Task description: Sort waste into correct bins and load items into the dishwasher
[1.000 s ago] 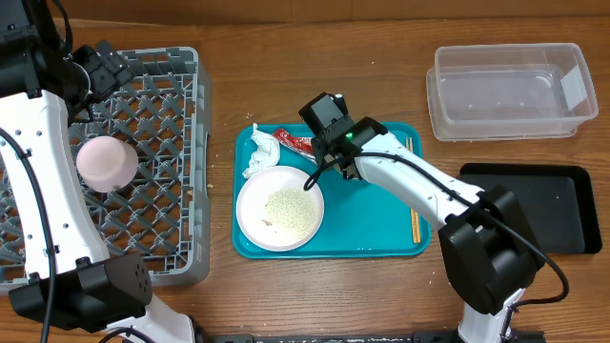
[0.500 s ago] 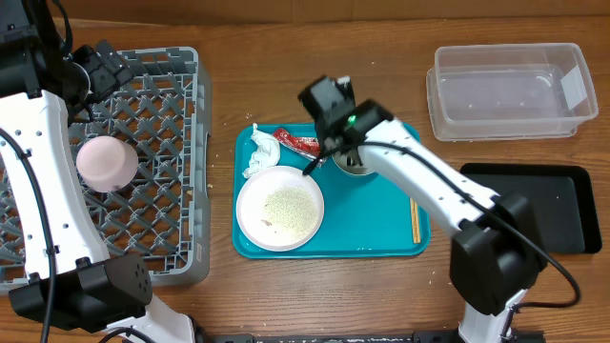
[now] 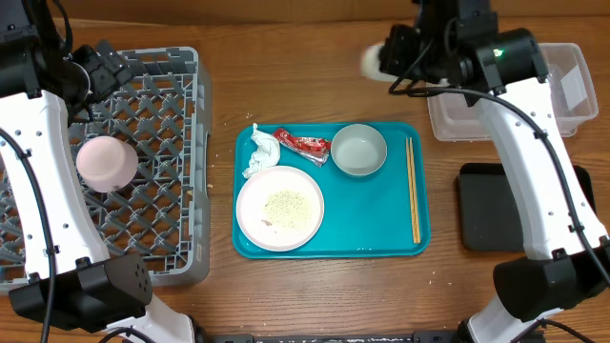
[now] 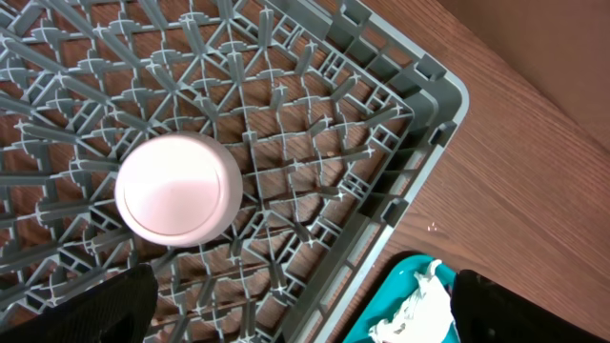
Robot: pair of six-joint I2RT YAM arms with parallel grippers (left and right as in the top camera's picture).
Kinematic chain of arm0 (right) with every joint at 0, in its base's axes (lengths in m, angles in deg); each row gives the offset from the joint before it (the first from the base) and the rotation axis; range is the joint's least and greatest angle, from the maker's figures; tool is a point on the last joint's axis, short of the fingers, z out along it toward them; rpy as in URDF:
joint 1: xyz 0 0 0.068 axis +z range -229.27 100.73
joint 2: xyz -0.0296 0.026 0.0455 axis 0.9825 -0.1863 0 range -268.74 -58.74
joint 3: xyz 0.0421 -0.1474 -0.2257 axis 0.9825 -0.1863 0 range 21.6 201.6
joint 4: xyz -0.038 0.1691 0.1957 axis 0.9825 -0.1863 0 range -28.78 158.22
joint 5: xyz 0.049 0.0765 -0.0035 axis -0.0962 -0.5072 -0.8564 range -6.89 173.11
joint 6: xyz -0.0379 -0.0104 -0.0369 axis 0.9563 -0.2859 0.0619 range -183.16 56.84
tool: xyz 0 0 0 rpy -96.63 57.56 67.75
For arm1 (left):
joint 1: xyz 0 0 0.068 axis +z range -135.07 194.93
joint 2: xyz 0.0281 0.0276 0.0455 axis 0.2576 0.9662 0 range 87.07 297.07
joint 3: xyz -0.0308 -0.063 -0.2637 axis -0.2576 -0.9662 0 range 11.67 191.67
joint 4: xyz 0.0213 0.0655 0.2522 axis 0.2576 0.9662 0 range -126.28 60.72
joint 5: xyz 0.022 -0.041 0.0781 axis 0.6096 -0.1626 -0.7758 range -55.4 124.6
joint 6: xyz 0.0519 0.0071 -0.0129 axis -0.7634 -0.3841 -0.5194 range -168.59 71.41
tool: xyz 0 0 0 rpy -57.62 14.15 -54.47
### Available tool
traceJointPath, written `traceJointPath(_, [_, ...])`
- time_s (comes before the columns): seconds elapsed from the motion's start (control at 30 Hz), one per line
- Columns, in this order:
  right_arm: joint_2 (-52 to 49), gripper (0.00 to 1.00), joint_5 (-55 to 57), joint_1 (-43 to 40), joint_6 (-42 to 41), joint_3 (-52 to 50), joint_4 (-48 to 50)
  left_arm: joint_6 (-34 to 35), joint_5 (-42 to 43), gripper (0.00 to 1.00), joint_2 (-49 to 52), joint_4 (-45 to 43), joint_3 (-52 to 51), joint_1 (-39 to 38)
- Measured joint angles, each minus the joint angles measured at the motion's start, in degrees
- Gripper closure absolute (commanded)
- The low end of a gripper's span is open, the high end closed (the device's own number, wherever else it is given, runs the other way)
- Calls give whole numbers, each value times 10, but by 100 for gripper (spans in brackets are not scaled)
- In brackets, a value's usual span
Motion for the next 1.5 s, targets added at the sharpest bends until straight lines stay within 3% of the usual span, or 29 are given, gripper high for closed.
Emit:
traceJointPath(0.13, [0,96,-106,43,-3,-25,62,0,0,0,0,0,0,0])
traceJointPath(0.4, [-3,96,-142,124,-39,-43,92,0,0,0,0,0,0,0])
traceJointPath(0.63, [-6,96,-152,138,-49,-43,57,0,0,0,0,0,0,0])
traceJointPath(0.9, [-7,96,-107,232,-55,-43,51,0,0,0,0,0,0,0])
traceJointPath(1.4, [-8,96,-70,252,-80,-73,111,23,4,0,0,-25,0,0])
traceJointPath(1.5, [-13,96,-72,267,-82,-76,138,52,-49,0,0,7,0,7])
